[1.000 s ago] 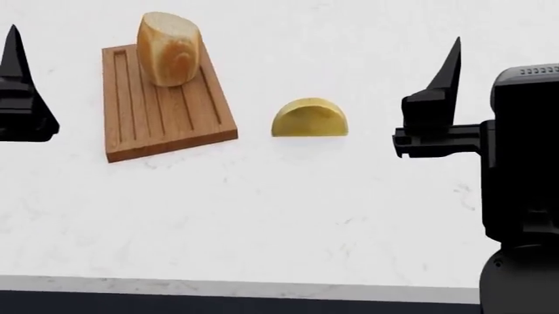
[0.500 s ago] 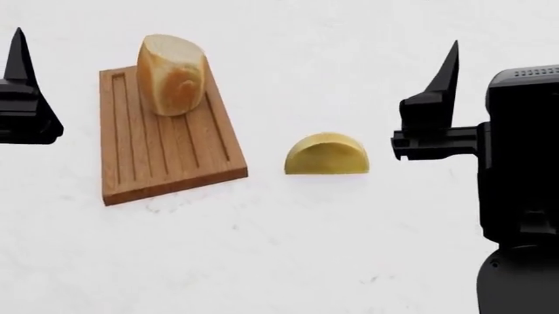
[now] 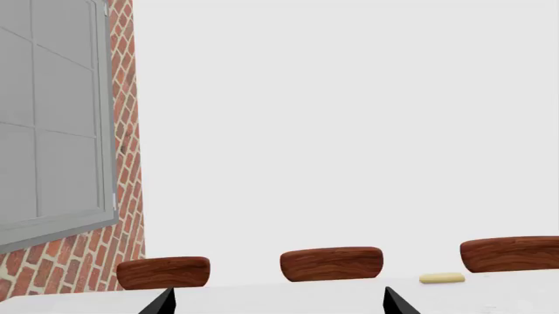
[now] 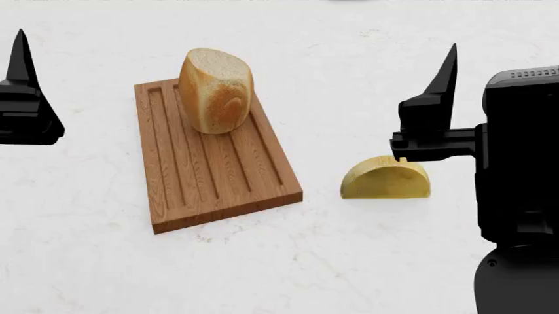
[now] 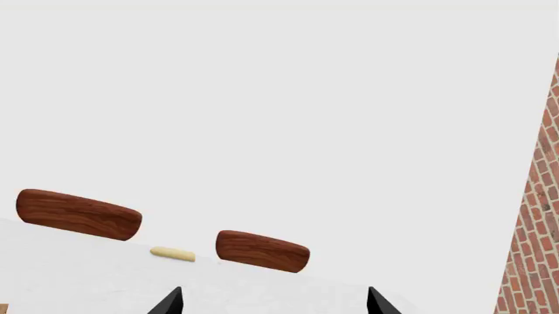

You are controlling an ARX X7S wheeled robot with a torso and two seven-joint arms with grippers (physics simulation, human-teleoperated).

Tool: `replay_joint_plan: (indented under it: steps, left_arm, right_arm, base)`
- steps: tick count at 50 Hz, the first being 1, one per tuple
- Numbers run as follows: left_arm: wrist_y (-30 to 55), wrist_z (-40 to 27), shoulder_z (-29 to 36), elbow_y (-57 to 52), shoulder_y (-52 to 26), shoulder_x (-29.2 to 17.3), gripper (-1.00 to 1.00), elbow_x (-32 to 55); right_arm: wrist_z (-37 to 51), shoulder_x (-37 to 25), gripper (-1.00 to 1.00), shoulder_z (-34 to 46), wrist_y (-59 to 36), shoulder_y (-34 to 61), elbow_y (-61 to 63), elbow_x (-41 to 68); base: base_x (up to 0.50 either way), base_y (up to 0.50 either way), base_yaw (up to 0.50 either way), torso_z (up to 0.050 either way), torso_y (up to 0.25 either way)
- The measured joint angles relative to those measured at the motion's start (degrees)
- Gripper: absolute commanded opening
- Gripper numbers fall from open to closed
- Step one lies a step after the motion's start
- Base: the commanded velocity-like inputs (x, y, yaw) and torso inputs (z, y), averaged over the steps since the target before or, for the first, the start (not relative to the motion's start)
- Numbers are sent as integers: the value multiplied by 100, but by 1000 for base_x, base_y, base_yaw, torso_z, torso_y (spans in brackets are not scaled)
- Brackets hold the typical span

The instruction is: Pick up the wedge of cheese and place it on the slice of bread to prepare a simple cheese on bread dish.

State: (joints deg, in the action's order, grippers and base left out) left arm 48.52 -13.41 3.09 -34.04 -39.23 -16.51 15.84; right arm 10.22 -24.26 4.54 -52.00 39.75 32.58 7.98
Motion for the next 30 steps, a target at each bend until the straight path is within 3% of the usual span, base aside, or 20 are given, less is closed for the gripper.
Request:
replay_joint_plan:
  steps: [7, 30]
  left_arm:
    - [-17, -10, 12, 10, 11, -10, 100, 8]
    - [-93, -28, 72, 97, 15, -22, 100, 37]
  right_arm:
    - [8, -3, 100, -8, 11, -21, 1, 11]
    - [44, 1, 100, -80, 28, -59, -47, 56]
  base:
    - [140, 198, 0, 0, 0]
    - [152, 2, 0, 0, 0]
